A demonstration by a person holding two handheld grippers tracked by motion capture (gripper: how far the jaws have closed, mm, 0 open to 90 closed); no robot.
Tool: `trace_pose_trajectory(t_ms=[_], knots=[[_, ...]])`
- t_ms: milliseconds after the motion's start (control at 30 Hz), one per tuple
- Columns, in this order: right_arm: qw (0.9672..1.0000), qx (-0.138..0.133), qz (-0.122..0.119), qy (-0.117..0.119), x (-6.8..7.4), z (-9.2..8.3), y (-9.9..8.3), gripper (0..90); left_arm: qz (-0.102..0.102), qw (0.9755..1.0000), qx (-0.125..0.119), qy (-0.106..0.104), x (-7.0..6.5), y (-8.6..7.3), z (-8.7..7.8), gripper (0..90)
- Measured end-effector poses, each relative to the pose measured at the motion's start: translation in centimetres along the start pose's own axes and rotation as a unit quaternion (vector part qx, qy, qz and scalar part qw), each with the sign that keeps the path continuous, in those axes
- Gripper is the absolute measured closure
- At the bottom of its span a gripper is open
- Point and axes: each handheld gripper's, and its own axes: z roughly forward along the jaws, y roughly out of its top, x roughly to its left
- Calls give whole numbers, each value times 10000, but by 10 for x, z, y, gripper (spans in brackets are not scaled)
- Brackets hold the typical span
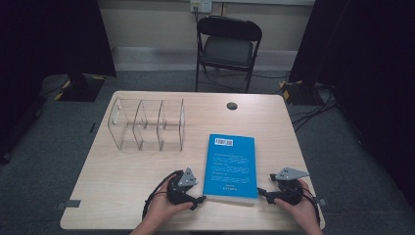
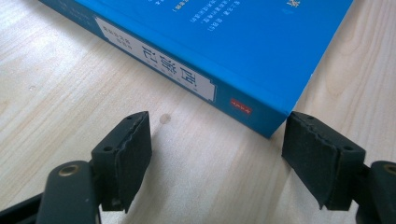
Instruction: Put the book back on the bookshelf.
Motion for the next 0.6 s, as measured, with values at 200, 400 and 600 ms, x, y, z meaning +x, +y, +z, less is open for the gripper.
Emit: trace_pose_trajectory(t_ms=[200,400,600], knots=[[10000,-40,13,9,1,0,-1,217,-38,10000,-1,66,-1,-1,0,223],[9999,-60,81,46,2,-3,-3,216,-48,9999,81,100,-1,1,0,214],[9976,-318,348,503,4,-17,0,253,-127,9997,88,162,-3,1,0,208]])
